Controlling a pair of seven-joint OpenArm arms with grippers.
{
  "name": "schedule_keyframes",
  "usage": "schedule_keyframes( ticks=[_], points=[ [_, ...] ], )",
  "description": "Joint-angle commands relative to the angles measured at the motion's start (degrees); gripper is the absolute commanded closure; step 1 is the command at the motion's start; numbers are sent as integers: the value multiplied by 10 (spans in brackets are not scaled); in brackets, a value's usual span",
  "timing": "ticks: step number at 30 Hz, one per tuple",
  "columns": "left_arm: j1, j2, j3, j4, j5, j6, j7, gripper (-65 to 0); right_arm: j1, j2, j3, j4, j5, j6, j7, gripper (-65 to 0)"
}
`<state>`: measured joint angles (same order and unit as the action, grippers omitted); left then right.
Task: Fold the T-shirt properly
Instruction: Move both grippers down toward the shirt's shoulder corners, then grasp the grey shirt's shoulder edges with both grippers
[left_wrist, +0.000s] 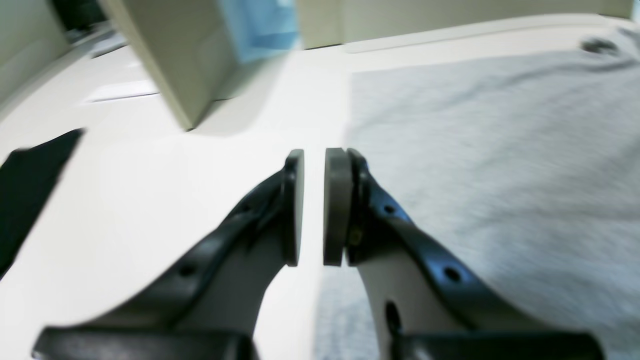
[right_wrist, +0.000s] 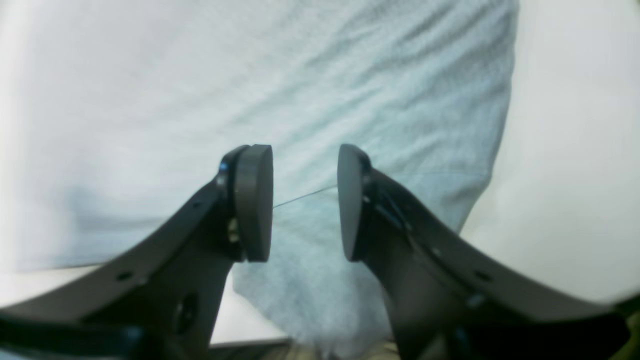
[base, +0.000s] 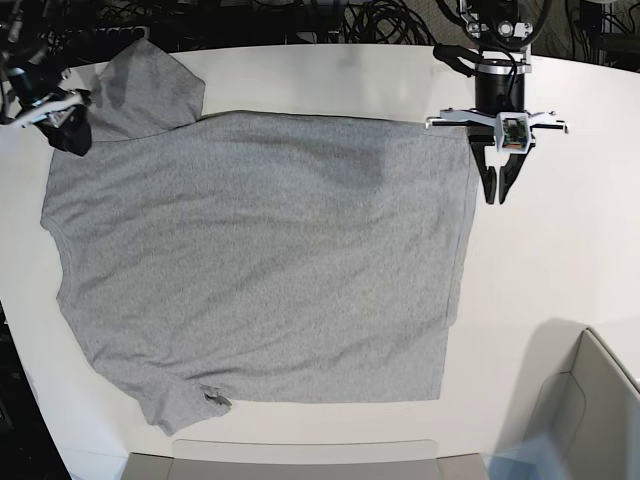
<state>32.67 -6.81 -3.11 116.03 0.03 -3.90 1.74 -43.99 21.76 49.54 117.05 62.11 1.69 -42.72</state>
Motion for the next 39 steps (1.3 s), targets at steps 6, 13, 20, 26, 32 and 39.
schedule_keyframes(
  ticks=[6,13,20,26,32,39],
  points=[
    [1,-6,40,10,2,3,-10,-87,9,-68,126,-25,-4,142,-103,-220],
    [1,-7,41,10,3,3,-10,-87,25,-105,115,-180,-17,162,-120,-220],
    [1,-7,38,9,3,3,-9,-87,53,-84,83,-247,-18,163,-120,-220],
    [1,-7,37,9,2,3,-9,-87,75,-72,43,-278,-20,162,-120,-220],
    [1,-6,35,9,2,3,-9,-87,102,-71,23,-345,-60,162,-120,-220],
    [-2,-4,34,9,-1,4,66,-89,109,-71,-40,-333,-62,162,-120,-220]
  ],
)
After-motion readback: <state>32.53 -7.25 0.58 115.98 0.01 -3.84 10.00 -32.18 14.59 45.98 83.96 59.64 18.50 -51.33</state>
